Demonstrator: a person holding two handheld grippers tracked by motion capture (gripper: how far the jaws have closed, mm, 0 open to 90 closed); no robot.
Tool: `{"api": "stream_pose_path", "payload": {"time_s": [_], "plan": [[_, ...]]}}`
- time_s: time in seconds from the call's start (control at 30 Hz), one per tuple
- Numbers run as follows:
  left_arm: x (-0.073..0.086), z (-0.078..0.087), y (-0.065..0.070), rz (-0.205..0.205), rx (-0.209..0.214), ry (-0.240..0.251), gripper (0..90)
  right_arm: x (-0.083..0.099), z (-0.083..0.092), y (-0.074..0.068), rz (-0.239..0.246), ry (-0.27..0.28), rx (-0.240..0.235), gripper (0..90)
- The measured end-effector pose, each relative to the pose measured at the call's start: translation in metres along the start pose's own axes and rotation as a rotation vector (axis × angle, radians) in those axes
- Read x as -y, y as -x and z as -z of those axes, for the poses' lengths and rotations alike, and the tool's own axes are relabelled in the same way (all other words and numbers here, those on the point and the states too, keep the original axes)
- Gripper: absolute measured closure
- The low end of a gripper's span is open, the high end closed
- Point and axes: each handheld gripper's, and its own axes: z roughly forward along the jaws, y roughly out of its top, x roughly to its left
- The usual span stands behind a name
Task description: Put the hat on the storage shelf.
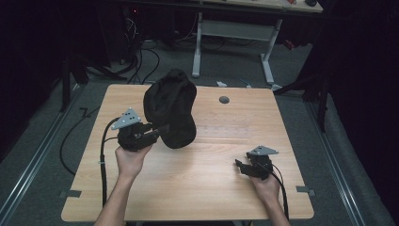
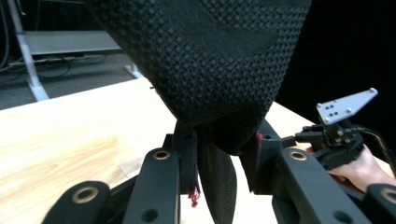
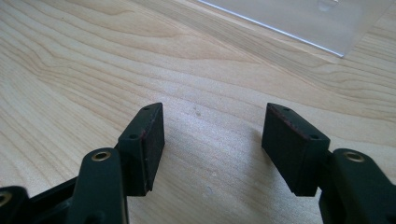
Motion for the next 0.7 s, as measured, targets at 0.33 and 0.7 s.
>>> {"api": "stream_pose_path", "payload": {"time_s": [0.33, 0.7], "plan": [[-0.007, -0.012, -0.005, -0.061, -0.047, 0.035, 70.0, 0.000, 0.000, 0.000, 0.001, 0.000, 0.001, 39.4], [-0.008, -0.033, -0.012, -0.118, -0.098, 0.024, 70.1, 0.000, 0.000, 0.000, 0.001, 0.000, 0.001, 39.3]]}}
